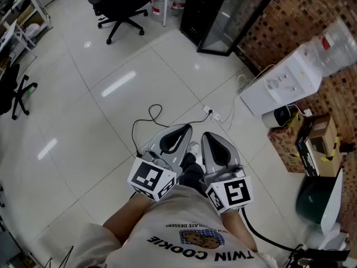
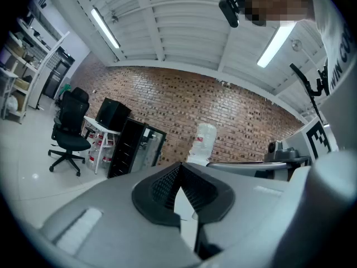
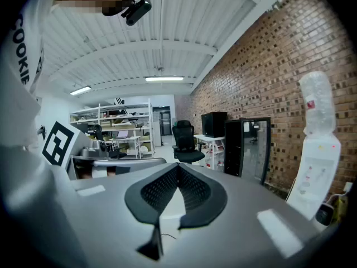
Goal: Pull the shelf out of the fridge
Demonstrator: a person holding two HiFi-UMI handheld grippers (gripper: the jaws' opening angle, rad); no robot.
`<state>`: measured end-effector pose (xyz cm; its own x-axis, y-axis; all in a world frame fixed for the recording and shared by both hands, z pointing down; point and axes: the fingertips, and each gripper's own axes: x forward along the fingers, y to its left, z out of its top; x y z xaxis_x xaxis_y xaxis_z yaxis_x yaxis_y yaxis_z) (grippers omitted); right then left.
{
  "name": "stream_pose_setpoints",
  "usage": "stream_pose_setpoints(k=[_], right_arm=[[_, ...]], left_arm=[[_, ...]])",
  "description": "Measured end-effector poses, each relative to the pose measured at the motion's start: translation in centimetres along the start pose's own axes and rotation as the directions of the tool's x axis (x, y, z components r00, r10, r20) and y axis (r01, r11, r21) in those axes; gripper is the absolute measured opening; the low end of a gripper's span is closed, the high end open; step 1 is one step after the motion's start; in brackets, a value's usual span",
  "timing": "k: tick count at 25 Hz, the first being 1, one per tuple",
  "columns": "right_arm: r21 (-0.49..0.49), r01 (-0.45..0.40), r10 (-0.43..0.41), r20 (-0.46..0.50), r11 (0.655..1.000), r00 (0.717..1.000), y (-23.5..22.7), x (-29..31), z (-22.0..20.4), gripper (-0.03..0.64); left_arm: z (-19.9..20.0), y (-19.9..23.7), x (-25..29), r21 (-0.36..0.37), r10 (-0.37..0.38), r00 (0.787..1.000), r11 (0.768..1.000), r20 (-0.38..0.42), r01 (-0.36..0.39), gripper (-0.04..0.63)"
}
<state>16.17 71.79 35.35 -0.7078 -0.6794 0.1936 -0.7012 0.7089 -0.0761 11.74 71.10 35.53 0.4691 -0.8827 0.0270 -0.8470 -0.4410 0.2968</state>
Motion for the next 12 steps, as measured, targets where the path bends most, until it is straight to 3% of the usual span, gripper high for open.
stream_pose_setpoints(k=[7, 12], right_arm=[[0.010, -0.052, 0.052, 0.015, 0.999, 0.999, -7.6, 6.4, 2.5, 0.005], [-0.021, -0.108, 0.109, 0.022, 0.994, 0.994, -13.2, 11.6, 5.1, 0.005]], left_arm=[[2.2, 5.6, 7.9, -0.001, 0.100, 0.995, 0.995, 0.004, -0.100, 0.000], [5.2, 7.8, 15.6, 0.065, 0.113, 0.994, 0.991, 0.005, -0.113, 0.000]])
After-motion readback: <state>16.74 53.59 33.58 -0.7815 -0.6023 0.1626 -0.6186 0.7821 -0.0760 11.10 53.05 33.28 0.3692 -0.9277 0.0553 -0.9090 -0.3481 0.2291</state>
